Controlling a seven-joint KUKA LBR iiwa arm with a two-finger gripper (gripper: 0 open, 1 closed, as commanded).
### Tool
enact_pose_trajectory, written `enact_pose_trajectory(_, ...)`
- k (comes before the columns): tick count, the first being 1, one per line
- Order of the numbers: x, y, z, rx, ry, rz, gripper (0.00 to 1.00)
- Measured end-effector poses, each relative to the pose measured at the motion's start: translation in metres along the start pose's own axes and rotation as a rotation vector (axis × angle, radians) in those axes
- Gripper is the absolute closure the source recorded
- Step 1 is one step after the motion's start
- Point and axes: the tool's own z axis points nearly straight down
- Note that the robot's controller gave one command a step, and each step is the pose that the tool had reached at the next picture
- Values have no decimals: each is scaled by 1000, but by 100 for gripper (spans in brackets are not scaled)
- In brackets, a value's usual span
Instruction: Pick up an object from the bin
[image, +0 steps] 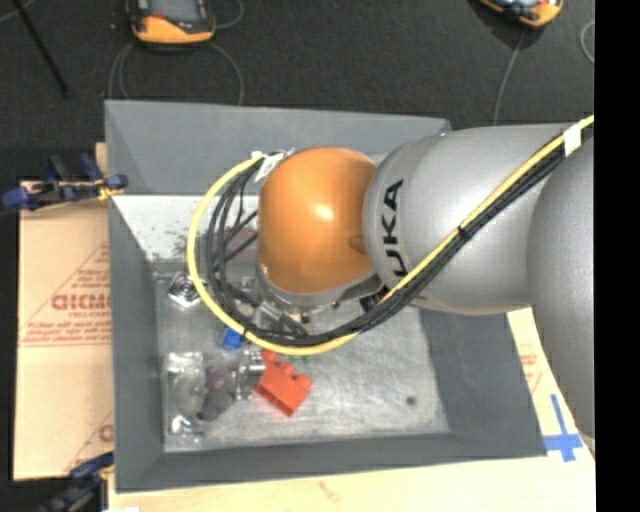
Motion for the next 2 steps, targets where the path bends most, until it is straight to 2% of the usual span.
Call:
enact_pose_trajectory(1, -22, 14, 95, 2, -2, -73, 0)
enact_pose_trajectory(2, 8, 11, 61, 2, -6, -154, 0)
